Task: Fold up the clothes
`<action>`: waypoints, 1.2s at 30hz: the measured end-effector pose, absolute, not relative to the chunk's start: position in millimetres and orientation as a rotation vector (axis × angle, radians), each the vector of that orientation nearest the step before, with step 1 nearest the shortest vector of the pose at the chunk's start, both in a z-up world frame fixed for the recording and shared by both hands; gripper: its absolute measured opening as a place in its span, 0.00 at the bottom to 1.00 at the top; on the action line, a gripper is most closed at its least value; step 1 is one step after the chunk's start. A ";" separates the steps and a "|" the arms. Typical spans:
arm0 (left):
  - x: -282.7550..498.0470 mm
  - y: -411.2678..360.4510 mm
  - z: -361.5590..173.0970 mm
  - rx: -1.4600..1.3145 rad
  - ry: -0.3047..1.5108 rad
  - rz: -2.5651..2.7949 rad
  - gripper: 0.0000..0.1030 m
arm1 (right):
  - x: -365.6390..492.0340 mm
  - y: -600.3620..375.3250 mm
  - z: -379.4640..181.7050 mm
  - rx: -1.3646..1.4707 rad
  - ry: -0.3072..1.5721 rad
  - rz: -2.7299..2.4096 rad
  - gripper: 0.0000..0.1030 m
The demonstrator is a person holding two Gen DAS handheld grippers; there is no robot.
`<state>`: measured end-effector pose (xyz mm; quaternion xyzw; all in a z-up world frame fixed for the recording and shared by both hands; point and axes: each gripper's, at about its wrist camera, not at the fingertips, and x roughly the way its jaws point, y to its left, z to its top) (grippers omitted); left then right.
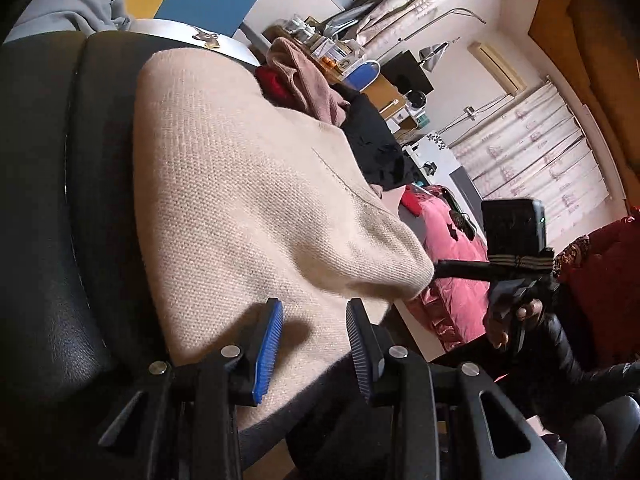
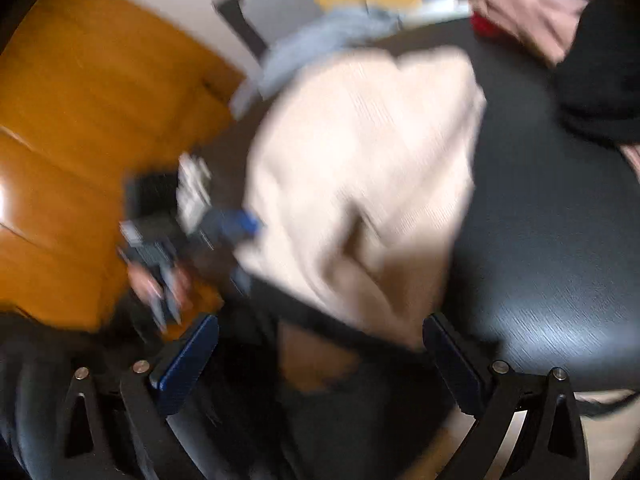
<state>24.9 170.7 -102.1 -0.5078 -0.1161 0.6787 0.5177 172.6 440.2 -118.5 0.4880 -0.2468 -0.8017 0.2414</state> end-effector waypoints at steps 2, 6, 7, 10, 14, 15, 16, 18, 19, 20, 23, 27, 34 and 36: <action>27.6 169.2 -100.1 -1.204 -0.262 1.629 0.31 | 164.8 435.6 -115.7 1.244 -0.721 -2.228 1.00; 37.8 175.7 -92.8 -1.144 -0.174 1.617 0.32 | 135.1 419.2 -138.7 1.385 -0.606 -2.230 0.73; 40.4 180.1 -92.3 -1.133 -0.134 1.614 0.32 | 128.7 416.7 -145.3 1.434 -0.582 -2.224 0.29; 54.7 192.0 -101.1 -1.145 0.091 1.593 0.32 | 141.6 424.7 -152.9 1.440 -0.651 -2.227 0.09; 68.0 192.5 -108.8 -1.123 0.229 1.533 0.31 | 158.8 435.5 -163.0 1.447 -0.743 -2.228 0.09; 65.4 191.0 -109.7 -1.142 0.208 1.512 0.28 | 163.1 438.2 -165.6 1.449 -0.766 -2.228 0.09; 64.7 190.8 -108.9 -1.148 0.206 1.509 0.26 | 167.4 440.9 -168.1 1.450 -0.790 -2.228 0.08; 63.1 190.2 -107.2 -1.161 0.203 1.504 0.26 | 176.1 446.2 -173.2 1.453 -0.836 -2.227 0.09; 61.1 190.3 -104.4 -1.156 0.184 1.512 0.26 | 180.2 449.3 -173.9 1.447 -0.857 -2.229 0.17; 59.1 190.4 -101.5 -1.150 0.166 1.520 0.27 | 183.6 454.3 -165.9 1.407 -0.868 -2.243 0.24; 53.1 190.7 -93.0 -1.133 0.110 1.542 0.29 | 190.1 471.0 -139.7 1.284 -0.876 -2.319 0.71; 40.5 195.5 -85.0 -1.101 0.009 1.584 0.31 | 170.2 494.9 -117.2 1.101 -0.925 -2.490 0.73; 42.8 226.5 -101.1 -1.122 0.049 1.614 0.32 | 90.8 505.9 -138.1 1.125 -1.029 -2.628 0.69; 46.1 231.0 -103.8 -1.117 0.079 1.616 0.32 | 73.3 498.9 -141.0 1.203 -0.954 -2.632 0.24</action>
